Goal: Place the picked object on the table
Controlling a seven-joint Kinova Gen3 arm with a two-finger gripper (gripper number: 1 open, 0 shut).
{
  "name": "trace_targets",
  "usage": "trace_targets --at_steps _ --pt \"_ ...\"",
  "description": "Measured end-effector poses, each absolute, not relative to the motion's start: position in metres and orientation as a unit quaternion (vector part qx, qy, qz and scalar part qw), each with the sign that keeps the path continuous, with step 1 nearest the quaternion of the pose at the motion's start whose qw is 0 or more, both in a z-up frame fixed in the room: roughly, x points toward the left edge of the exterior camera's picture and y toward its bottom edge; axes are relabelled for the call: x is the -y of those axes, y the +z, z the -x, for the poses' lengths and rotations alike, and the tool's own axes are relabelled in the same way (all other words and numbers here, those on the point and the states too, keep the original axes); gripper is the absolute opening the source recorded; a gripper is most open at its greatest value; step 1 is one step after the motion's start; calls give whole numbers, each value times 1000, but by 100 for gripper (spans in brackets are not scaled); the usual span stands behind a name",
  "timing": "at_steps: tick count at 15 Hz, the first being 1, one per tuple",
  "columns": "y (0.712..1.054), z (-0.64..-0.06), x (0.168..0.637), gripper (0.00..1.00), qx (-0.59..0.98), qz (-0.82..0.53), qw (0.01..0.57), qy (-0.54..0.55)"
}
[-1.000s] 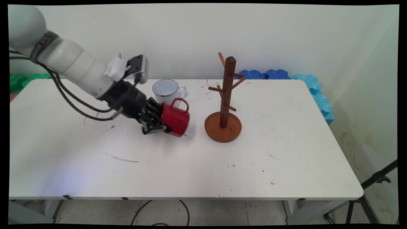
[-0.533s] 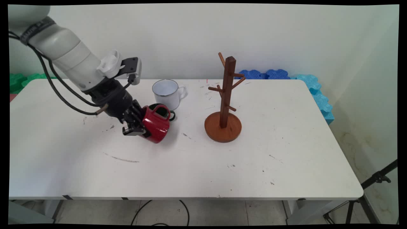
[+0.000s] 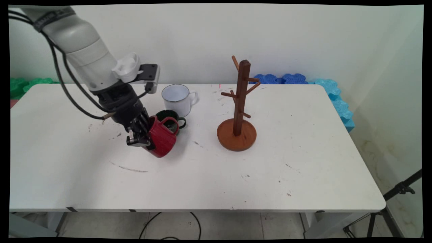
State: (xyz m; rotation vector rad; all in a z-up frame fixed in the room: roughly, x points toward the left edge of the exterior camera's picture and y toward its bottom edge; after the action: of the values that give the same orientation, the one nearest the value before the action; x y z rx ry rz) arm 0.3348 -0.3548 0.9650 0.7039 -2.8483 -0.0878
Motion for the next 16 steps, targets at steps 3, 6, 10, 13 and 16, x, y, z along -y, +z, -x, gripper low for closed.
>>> trace_targets --at_steps 3,6,10,13,16 --pt "963 -324 364 0 968 -239 70 -29" --pt "956 -315 374 0 968 -245 39 -25" --pt "938 -295 390 0 966 -260 -6 -16" --pt "922 -278 395 0 962 -272 -32 -12" --pt "903 -263 400 0 958 -282 -50 -5"
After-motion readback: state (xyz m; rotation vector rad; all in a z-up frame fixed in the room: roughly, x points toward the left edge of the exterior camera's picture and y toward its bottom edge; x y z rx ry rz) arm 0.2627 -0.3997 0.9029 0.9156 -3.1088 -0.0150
